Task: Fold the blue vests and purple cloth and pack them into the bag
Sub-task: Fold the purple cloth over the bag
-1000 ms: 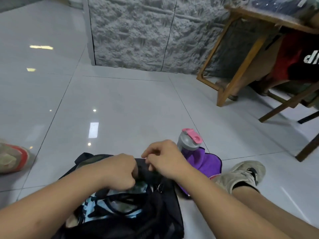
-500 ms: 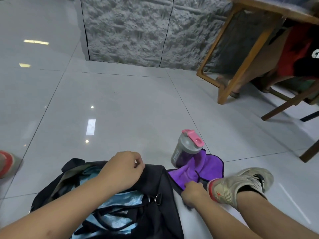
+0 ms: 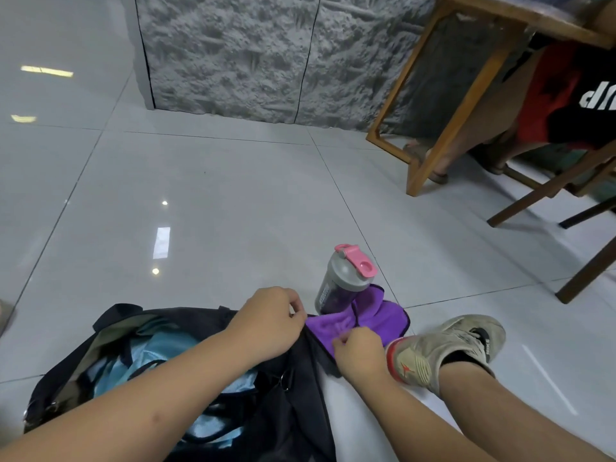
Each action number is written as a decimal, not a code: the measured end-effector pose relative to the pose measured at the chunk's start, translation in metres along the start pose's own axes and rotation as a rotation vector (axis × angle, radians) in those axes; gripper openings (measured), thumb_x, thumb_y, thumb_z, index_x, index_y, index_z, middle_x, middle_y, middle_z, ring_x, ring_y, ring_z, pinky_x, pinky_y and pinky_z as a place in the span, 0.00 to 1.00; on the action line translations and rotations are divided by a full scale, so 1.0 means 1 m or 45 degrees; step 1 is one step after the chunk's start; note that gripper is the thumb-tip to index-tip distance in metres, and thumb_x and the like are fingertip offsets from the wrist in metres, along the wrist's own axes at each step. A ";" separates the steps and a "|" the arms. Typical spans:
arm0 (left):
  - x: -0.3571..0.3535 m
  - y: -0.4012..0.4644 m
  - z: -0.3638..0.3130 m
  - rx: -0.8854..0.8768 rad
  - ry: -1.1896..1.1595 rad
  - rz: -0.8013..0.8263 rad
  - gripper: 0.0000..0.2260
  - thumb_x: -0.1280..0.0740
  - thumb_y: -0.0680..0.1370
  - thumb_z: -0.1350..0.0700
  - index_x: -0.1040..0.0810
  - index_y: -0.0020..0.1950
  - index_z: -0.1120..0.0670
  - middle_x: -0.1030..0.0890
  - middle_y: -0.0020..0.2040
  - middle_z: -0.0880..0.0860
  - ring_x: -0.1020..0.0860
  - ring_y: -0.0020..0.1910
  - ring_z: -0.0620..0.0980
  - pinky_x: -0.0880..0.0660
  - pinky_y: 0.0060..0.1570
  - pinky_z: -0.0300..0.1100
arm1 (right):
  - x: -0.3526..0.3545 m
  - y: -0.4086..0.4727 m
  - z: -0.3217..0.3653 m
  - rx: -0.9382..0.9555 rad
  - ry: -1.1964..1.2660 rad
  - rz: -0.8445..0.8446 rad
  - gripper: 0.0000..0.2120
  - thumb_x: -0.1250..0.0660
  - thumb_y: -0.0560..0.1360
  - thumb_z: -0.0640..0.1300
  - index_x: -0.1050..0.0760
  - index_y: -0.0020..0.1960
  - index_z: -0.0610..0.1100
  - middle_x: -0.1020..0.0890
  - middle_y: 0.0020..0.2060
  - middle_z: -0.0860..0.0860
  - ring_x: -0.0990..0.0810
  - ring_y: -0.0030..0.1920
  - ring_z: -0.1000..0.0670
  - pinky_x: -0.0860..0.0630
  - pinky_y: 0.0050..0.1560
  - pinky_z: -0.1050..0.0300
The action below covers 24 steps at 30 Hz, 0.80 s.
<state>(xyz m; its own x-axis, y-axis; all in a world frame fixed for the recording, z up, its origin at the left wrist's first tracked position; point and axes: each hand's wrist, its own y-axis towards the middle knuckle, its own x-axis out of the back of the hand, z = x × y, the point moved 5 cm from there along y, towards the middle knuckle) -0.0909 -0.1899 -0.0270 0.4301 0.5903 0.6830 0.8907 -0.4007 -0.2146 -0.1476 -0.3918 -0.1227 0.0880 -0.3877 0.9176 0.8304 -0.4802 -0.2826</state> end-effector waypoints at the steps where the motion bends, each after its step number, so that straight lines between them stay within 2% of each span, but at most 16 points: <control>1: -0.005 0.000 -0.002 -0.008 -0.022 0.022 0.04 0.32 0.79 0.51 0.19 0.45 0.46 0.18 0.37 0.45 0.20 0.39 0.44 0.25 0.41 0.38 | 0.009 -0.004 0.004 0.028 0.113 -0.068 0.16 0.33 0.76 0.41 0.30 0.31 0.44 0.28 0.25 0.52 0.31 0.30 0.51 0.30 0.35 0.56; 2: -0.011 -0.001 -0.004 -0.029 -0.036 0.060 0.01 0.30 0.78 0.51 0.19 0.47 0.45 0.18 0.39 0.45 0.19 0.40 0.43 0.25 0.42 0.37 | 0.019 -0.010 0.009 0.057 0.247 -0.119 0.17 0.32 0.75 0.40 0.29 0.28 0.45 0.27 0.22 0.54 0.30 0.29 0.52 0.31 0.32 0.59; 3: -0.014 -0.003 -0.006 -0.056 -0.027 0.112 0.04 0.28 0.77 0.51 0.19 0.50 0.44 0.18 0.42 0.44 0.19 0.43 0.43 0.24 0.45 0.37 | 0.031 -0.017 0.016 0.080 0.390 -0.161 0.15 0.31 0.74 0.40 0.24 0.28 0.46 0.25 0.22 0.57 0.26 0.30 0.53 0.30 0.33 0.62; 5: -0.021 -0.006 -0.006 -0.154 0.053 0.200 0.17 0.23 0.72 0.47 0.19 0.60 0.41 0.21 0.49 0.43 0.21 0.49 0.43 0.24 0.53 0.39 | 0.055 -0.032 0.033 0.118 0.726 -0.213 0.09 0.27 0.73 0.39 0.15 0.36 0.49 0.17 0.29 0.59 0.19 0.34 0.58 0.26 0.38 0.65; 7: -0.020 -0.009 -0.012 -0.258 0.141 0.193 0.27 0.22 0.66 0.40 0.21 0.64 0.40 0.22 0.54 0.41 0.25 0.55 0.44 0.25 0.58 0.41 | 0.078 -0.046 0.057 0.166 1.038 -0.211 0.09 0.25 0.72 0.36 0.15 0.38 0.49 0.15 0.31 0.56 0.19 0.33 0.60 0.23 0.39 0.65; 8: -0.017 -0.011 -0.017 -0.296 0.128 0.143 0.27 0.23 0.64 0.36 0.20 0.61 0.39 0.22 0.54 0.41 0.25 0.56 0.45 0.24 0.59 0.43 | 0.090 -0.053 0.071 0.211 1.141 -0.207 0.11 0.26 0.72 0.34 0.16 0.37 0.49 0.15 0.30 0.57 0.20 0.32 0.59 0.23 0.39 0.64; 9: -0.011 -0.012 -0.020 -0.312 0.081 0.078 0.21 0.25 0.63 0.34 0.19 0.54 0.37 0.21 0.51 0.41 0.23 0.54 0.45 0.23 0.56 0.46 | 0.101 -0.057 0.085 0.262 1.198 -0.199 0.12 0.27 0.72 0.32 0.17 0.38 0.49 0.16 0.30 0.58 0.20 0.32 0.60 0.23 0.39 0.64; 11: 0.011 -0.016 -0.029 -0.305 -0.127 -0.065 0.11 0.26 0.65 0.37 0.19 0.42 0.39 0.19 0.43 0.46 0.20 0.46 0.47 0.21 0.49 0.52 | 0.126 -0.067 0.114 0.397 1.291 -0.177 0.12 0.29 0.73 0.29 0.16 0.42 0.45 0.19 0.27 0.60 0.23 0.31 0.61 0.26 0.38 0.67; 13: 0.039 -0.019 -0.032 -0.242 -0.462 -0.157 0.11 0.25 0.67 0.45 0.18 0.43 0.50 0.16 0.40 0.53 0.17 0.40 0.49 0.19 0.46 0.56 | 0.151 -0.072 0.136 0.480 1.472 -0.133 0.08 0.30 0.77 0.31 0.16 0.51 0.41 0.22 0.26 0.58 0.25 0.30 0.58 0.27 0.37 0.65; 15: 0.070 -0.023 -0.033 -0.201 -0.721 -0.215 0.08 0.23 0.72 0.53 0.16 0.46 0.55 0.13 0.42 0.55 0.15 0.42 0.50 0.19 0.48 0.53 | 0.168 -0.072 0.149 0.511 1.633 -0.080 0.10 0.30 0.81 0.40 0.19 0.61 0.43 0.18 0.33 0.53 0.21 0.35 0.54 0.23 0.39 0.60; 16: 0.085 -0.026 -0.033 -0.190 -0.826 -0.232 0.05 0.23 0.74 0.57 0.15 0.49 0.55 0.12 0.45 0.54 0.14 0.46 0.48 0.20 0.50 0.49 | 0.169 -0.070 0.153 0.516 1.609 -0.053 0.14 0.29 0.81 0.47 0.21 0.65 0.46 0.16 0.40 0.52 0.18 0.41 0.54 0.20 0.45 0.57; 18: 0.110 -0.032 -0.032 -0.218 -0.999 -0.232 0.09 0.23 0.75 0.59 0.16 0.54 0.56 0.12 0.50 0.53 0.14 0.53 0.48 0.21 0.54 0.45 | 0.161 -0.065 0.159 0.495 1.356 0.091 0.28 0.25 0.75 0.59 0.26 0.71 0.52 0.17 0.55 0.51 0.16 0.54 0.55 0.19 0.59 0.54; 19: 0.120 -0.036 -0.027 -0.232 -1.065 -0.213 0.12 0.23 0.73 0.57 0.17 0.55 0.56 0.12 0.52 0.54 0.15 0.55 0.49 0.21 0.56 0.45 | 0.152 -0.069 0.163 0.489 1.264 0.230 0.31 0.24 0.74 0.59 0.29 0.74 0.54 0.17 0.59 0.51 0.16 0.58 0.54 0.20 0.60 0.54; 21: 0.135 -0.041 -0.021 -0.212 -1.166 -0.141 0.18 0.22 0.69 0.52 0.17 0.55 0.57 0.13 0.53 0.57 0.15 0.57 0.54 0.21 0.59 0.48 | 0.138 -0.076 0.171 0.504 1.229 0.497 0.23 0.24 0.77 0.49 0.24 0.70 0.49 0.14 0.57 0.47 0.14 0.56 0.51 0.19 0.56 0.56; 23: 0.147 -0.046 -0.013 -0.142 -1.144 -0.120 0.19 0.20 0.66 0.49 0.15 0.53 0.58 0.13 0.53 0.59 0.15 0.57 0.57 0.22 0.62 0.53 | 0.133 -0.082 0.178 0.559 1.226 0.577 0.14 0.26 0.79 0.43 0.19 0.64 0.43 0.12 0.55 0.45 0.13 0.54 0.49 0.18 0.55 0.54; 24: 0.154 -0.050 -0.011 -0.109 -1.097 -0.141 0.18 0.20 0.67 0.50 0.14 0.51 0.58 0.13 0.52 0.59 0.15 0.56 0.57 0.22 0.63 0.55 | 0.131 -0.086 0.183 0.590 1.234 0.599 0.14 0.26 0.79 0.43 0.19 0.63 0.42 0.12 0.56 0.45 0.13 0.56 0.47 0.18 0.57 0.51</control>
<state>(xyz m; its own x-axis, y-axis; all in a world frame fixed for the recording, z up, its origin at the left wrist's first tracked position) -0.0712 -0.0869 0.0964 0.3336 0.9396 -0.0765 0.9348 -0.3402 -0.1016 -0.1067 -0.2578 0.0731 0.1497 -0.9840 0.0964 0.9663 0.1249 -0.2250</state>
